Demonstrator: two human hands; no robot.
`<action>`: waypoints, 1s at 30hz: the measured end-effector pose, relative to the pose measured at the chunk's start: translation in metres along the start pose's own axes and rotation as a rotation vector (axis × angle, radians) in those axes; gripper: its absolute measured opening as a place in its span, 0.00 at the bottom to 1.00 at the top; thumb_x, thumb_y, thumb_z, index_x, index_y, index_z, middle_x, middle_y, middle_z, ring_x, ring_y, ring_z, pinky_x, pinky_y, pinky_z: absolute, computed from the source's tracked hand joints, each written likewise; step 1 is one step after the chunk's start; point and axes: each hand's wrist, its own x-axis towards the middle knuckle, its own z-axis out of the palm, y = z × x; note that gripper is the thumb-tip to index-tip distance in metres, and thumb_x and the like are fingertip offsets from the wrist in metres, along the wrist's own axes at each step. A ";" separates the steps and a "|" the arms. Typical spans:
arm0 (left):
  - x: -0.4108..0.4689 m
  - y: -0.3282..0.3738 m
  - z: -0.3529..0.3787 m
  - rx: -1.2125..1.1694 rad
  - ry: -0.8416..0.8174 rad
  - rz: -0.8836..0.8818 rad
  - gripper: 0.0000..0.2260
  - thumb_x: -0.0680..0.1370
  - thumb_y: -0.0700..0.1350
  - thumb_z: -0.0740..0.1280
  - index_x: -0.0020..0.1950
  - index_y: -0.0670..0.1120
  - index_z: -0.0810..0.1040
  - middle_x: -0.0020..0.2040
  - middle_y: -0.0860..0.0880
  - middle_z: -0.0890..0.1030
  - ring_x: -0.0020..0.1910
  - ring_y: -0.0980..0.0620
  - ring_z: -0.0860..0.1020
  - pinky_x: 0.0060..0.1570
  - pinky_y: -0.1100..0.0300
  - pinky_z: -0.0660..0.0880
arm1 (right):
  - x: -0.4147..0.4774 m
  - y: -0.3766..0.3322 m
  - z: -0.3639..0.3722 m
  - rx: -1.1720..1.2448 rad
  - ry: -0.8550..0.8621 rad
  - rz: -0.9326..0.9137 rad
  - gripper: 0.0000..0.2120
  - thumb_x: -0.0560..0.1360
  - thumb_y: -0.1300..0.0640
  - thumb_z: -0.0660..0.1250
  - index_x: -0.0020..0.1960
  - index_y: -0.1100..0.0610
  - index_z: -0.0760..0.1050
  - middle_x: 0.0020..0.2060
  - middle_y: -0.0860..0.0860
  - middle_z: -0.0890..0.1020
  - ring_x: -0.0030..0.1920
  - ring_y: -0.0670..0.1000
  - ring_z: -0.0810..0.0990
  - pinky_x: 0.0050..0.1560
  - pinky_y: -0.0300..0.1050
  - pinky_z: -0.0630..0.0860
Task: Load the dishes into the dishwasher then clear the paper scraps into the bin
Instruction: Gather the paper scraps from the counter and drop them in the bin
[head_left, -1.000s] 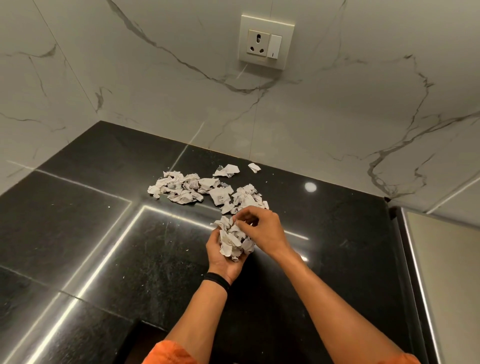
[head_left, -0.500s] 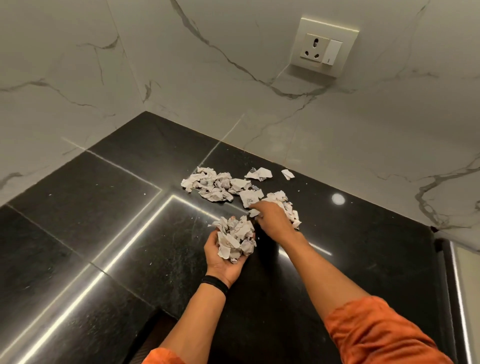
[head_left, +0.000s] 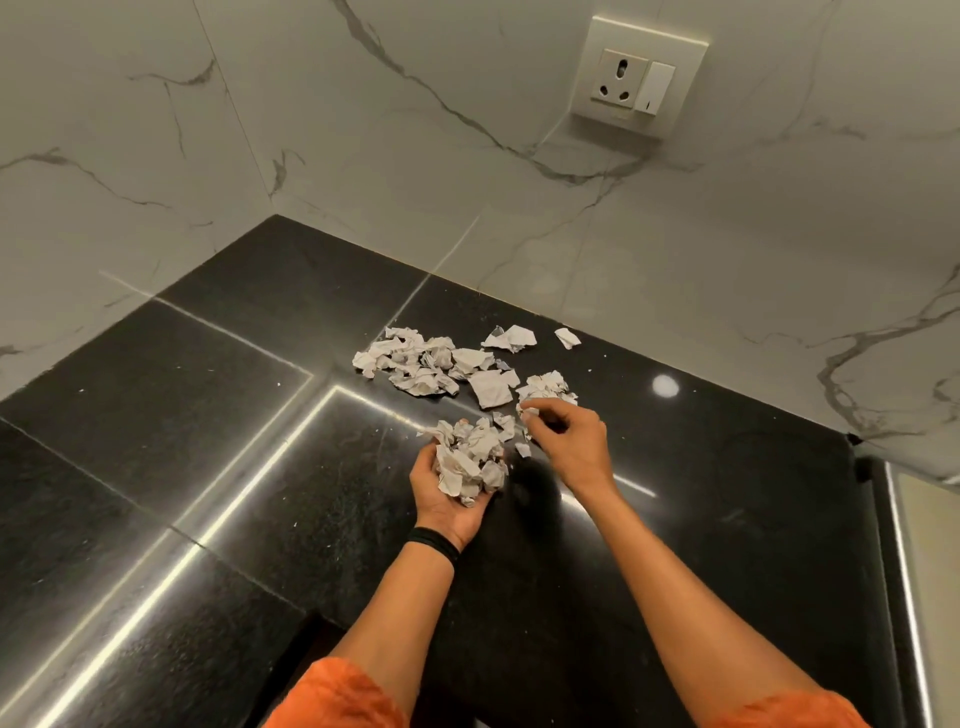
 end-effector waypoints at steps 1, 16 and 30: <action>0.000 -0.003 0.003 -0.001 0.008 0.000 0.23 0.81 0.55 0.57 0.66 0.41 0.79 0.62 0.38 0.81 0.59 0.39 0.79 0.62 0.46 0.73 | -0.004 -0.007 -0.001 0.033 -0.004 -0.026 0.06 0.76 0.57 0.73 0.53 0.52 0.86 0.45 0.42 0.86 0.47 0.41 0.84 0.52 0.41 0.81; 0.002 -0.016 0.013 -0.024 -0.057 -0.033 0.22 0.81 0.55 0.56 0.58 0.43 0.84 0.55 0.41 0.84 0.53 0.42 0.82 0.56 0.49 0.76 | -0.009 -0.035 0.006 -0.136 -0.072 -0.197 0.08 0.78 0.54 0.70 0.56 0.49 0.85 0.50 0.42 0.85 0.53 0.42 0.80 0.55 0.39 0.75; 0.007 0.022 -0.022 -0.034 0.026 0.063 0.24 0.80 0.54 0.57 0.72 0.43 0.76 0.67 0.40 0.79 0.69 0.39 0.73 0.70 0.44 0.68 | 0.030 0.016 0.043 -0.788 -0.444 -0.390 0.12 0.77 0.64 0.66 0.58 0.56 0.82 0.54 0.53 0.83 0.55 0.56 0.79 0.56 0.51 0.76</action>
